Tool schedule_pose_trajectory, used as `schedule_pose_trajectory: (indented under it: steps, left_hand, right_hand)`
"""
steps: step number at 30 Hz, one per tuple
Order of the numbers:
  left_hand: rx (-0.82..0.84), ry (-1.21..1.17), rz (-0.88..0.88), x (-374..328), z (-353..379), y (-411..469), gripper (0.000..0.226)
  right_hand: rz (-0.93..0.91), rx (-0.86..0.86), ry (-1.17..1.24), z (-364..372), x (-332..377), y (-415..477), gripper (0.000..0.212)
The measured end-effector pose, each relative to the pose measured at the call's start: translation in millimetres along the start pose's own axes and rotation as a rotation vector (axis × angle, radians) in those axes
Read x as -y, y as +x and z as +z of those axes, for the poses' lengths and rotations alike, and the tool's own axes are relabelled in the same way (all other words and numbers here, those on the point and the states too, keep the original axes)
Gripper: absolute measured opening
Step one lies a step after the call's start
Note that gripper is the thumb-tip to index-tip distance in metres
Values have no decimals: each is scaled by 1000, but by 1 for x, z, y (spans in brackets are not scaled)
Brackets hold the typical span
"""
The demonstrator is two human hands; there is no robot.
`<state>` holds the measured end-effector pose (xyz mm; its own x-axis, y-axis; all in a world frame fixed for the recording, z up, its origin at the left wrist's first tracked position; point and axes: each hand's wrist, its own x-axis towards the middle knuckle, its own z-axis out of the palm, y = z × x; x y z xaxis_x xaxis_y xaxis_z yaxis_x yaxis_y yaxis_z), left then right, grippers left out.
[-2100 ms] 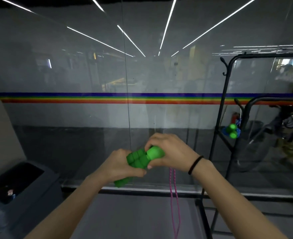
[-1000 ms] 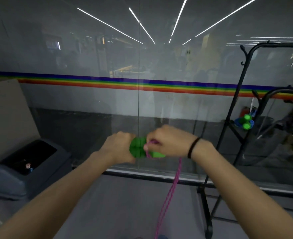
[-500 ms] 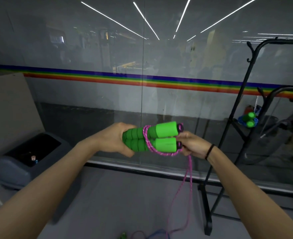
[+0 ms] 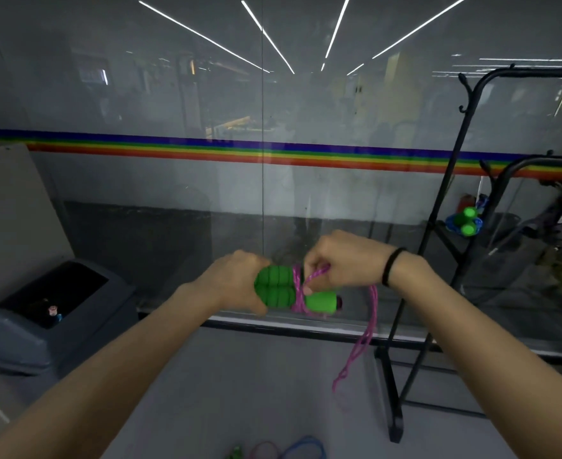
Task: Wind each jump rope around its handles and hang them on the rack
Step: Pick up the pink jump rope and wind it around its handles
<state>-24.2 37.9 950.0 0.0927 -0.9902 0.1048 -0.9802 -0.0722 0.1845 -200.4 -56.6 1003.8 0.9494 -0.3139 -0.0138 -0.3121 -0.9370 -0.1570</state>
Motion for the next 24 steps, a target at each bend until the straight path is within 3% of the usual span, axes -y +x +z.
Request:
schedule_pose_trajectory:
  steps: [3, 5, 8, 11, 12, 16, 18, 21, 24]
  left_hand:
    - [184, 32, 170, -8, -5, -2, 35]
    - [246, -215, 220, -9, -8, -5, 35]
    - [196, -641, 207, -10, -8, -11, 38]
    - [41, -886, 195, -8, -6, -12, 45]
    - [-14, -948, 164, -8, -6, -12, 43]
    - [-291, -1045, -100, -7, 4, -4, 27]
    - [-394, -996, -273, -2, 10, 2, 44]
    - [-395, -581, -387, 8, 14, 2, 49]
    - [-233, -170, -277, 11, 15, -3, 44]
  right_hand:
    - [-40, 14, 190, -5, -11, 10, 23]
    - [-31, 20, 383, -2, -19, 15, 24]
    - [-22, -81, 813, 8, -30, 9, 9]
    - [84, -272, 1048, 28, -27, 1, 23]
    - [62, -281, 986, 37, -26, 2, 37]
    - [102, -215, 828, 58, -23, 10, 37]
    - [118, -179, 708, 57, -17, 8, 34]
    - [38, -91, 348, 41, -11, 3, 30]
    - [-16, -41, 87, 23, -8, 2, 31]
